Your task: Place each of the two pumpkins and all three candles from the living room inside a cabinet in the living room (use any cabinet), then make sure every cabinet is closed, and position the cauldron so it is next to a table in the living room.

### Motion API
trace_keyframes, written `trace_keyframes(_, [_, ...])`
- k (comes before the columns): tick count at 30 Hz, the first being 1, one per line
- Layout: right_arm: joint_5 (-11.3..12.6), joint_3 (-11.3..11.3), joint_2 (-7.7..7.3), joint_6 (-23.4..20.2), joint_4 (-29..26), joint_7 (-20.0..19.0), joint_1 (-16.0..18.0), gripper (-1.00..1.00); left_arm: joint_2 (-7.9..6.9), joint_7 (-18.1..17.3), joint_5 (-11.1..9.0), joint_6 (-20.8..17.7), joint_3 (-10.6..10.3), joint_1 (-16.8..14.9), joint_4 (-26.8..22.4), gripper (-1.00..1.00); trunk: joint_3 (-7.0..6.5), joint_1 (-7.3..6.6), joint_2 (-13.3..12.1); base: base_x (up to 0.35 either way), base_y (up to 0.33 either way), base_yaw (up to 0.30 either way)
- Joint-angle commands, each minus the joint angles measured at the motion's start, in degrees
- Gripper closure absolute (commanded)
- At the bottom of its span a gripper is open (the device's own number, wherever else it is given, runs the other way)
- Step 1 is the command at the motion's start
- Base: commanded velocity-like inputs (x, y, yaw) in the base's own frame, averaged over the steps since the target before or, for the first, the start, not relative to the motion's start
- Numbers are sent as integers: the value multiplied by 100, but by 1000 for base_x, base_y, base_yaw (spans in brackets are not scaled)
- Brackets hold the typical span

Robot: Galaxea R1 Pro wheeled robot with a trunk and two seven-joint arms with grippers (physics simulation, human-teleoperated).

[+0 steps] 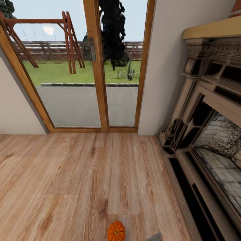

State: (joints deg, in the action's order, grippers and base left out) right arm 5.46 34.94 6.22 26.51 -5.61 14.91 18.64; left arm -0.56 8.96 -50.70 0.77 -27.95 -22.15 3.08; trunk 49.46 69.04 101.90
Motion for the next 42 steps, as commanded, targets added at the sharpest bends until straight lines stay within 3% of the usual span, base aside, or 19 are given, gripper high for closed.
trace_keyframes(1, [6,-11,-20,-135,-217,-2,-1,-100,-2,0,0,1,0,0,0,-100,0,0,0,0,0,0])
trace_keyframes(4, [18,-18,-153,-605,-827,-39,-1,-100,-4,0,-1,2,0,0,-5,-100,0,0,0,0,0,0])
trace_keyframes(7, [128,-40,-446,-1490,-1960,-225,-1,-100,-5,-4,-1,2,-2,0,-13,-100,0,0,0,0,0,0])
trace_keyframes(10, [843,-59,-922,-2731,-3419,-626,-6,-100,-12,-5,4,2,-7,0,-16,-100,0,0,0,0,0,0])
trace_keyframes(11, [1022,-61,-1002,-2934,-3645,-698,-7,-100,-16,-6,5,2,-7,0,-17,-100,0,0,0,0,0,0])
trace_keyframes(13, [1743,-64,-1311,-3663,-4505,-962,-8,-100,-62,-7,7,2,-8,0,-23,-100,0,0,0,0,0,0])
trace_keyframes(17, [2708,-83,-1768,-4642,-5830,-1232,-9,-100,-101,-15,8,7,-9,0,-40,-100,0,0,0,0,0,0])
trace_keyframes(21, [3238,-95,-1914,-5309,-6819,-1478,-9,-100,-108,-37,10,10,-9,-3,-66,-100,0,0,0,0,0,0])
trace_keyframes(24, [3435,-180,-1939,-5808,-7373,-2147,-3,-100,-173,-335,41,13,-22,-16,-193,-100,0,0,0,0,0,0])
trace_keyframes(25, [3484,-449,-1939,-6017,-7505,-2852,12,-100,-436,-1018,60,-10,-23,-60,-478,-100,0,0,0,0,0,0])
trace_keyframes(27, [3507,-730,-1935,-6191,-7542,-3241,25,-100,-722,-1771,66,-55,-20,-104,-812,-100,0,0,0,0,0,0])
trace_keyframes(28, [3519,-965,-1930,-6421,-7555,-3490,60,-100,-1241,-2957,24,-293,-2,-190,-1273,-100,0,0,0,0,0,0])
trace_keyframes(29, [3523,-1010,-1930,-6472,-7559,-3537,80,-100,-1405,-3521,12,-560,3,-258,-1466,-100,0,0,0,0,0,0])
trace_keyframes(30, [3526,-1028,-1931,-6495,-7563,-3556,120,-100,-1461,-3911,7,-775,8,-320,-1565,-100,0,0,0,0,0,0])
trace_keyframes(32, [3572,-1047,-1929,-6525,-7566,-3626,314,-100,-1467,-4603,8,-1078,10,-404,-1669,-100,0,0,0,0,0,0])
trace_keyframes(33, [3606,-1049,-1930,-6531,-7567,-3651,370,-100,-1452,-4744,8,-1124,9,-417,-1683,-100,0,0,0,0,0,0])
trace_keyframes(34, [3976,-1056,-1937,-6553,-7564,-3755,632,-100,-1372,-5310,4,-1251,12,-450,-1716,-100,0,0,0,0,0,0])
trace_keyframes(37, [4615,-1059,-1946,-6803,-7554,-3799,888,-100,-1158,-6138,8,-1311,9,-462,-1743,-100,0,0,0,0,0,0])
trace_keyframes(42, [4827,-1060,-1948,-6973,-7551,-3817,1109,-100,-1114,-6467,8,-1276,22,-466,-1987,-100,0,0,0,0,0,0])
